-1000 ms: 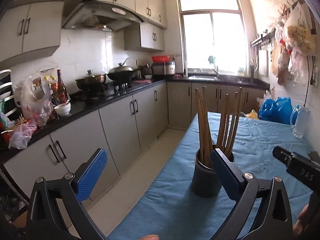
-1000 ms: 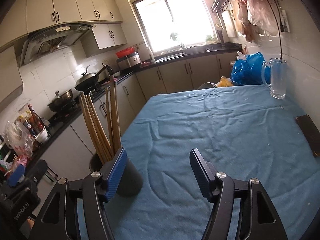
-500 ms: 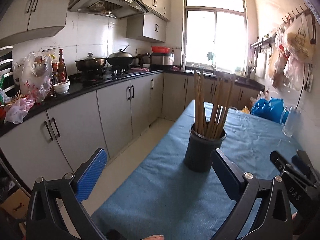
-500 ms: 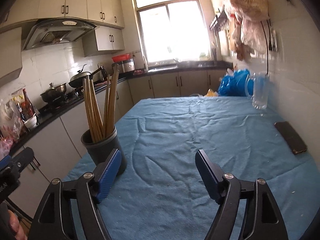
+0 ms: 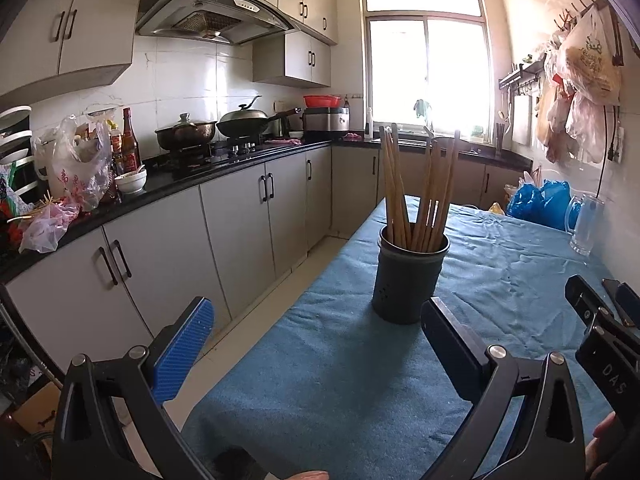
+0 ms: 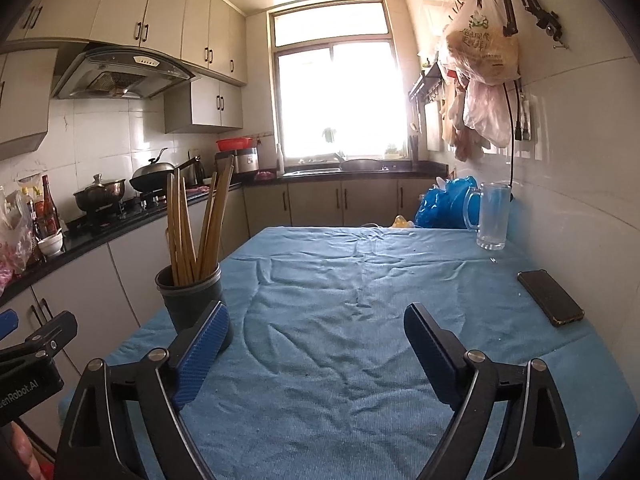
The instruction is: Organize utensils
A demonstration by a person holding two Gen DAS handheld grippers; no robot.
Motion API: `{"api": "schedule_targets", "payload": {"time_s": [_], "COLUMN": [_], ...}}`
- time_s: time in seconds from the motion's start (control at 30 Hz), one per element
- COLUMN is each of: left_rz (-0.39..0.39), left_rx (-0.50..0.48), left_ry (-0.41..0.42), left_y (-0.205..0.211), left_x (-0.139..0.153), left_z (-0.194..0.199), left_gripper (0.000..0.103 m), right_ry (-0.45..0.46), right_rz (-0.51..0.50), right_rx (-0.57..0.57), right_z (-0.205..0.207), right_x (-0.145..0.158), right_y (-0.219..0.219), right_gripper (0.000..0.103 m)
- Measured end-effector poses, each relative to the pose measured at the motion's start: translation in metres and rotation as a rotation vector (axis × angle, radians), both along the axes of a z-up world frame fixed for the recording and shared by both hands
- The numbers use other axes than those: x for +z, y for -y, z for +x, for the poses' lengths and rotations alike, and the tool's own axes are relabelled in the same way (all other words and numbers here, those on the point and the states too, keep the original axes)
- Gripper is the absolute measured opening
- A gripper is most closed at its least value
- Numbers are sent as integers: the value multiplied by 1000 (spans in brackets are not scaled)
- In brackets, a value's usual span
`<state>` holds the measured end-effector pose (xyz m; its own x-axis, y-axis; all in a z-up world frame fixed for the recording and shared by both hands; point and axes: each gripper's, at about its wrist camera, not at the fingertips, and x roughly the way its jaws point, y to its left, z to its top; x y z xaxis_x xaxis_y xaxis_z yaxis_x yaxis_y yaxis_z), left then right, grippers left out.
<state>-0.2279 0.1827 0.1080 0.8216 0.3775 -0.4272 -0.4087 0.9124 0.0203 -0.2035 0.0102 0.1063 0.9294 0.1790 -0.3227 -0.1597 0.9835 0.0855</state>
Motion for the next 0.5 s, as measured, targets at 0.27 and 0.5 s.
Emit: {"api": "schedule_targets", "payload": {"time_s": [0.27, 0.5], "left_rz": [-2, -4], "left_rx": [-11, -17], "left_ry": [-24, -50], "left_y": [1, 3], "left_x": [-2, -6], "left_z": [0, 6], "left_gripper": [103, 102], "right_ry": [4, -6], "right_rz": [-1, -4], "right_rx": [3, 7], "right_z": [-3, -4], "right_x": [0, 0], "right_y": [0, -1], "right_gripper": [93, 94]}}
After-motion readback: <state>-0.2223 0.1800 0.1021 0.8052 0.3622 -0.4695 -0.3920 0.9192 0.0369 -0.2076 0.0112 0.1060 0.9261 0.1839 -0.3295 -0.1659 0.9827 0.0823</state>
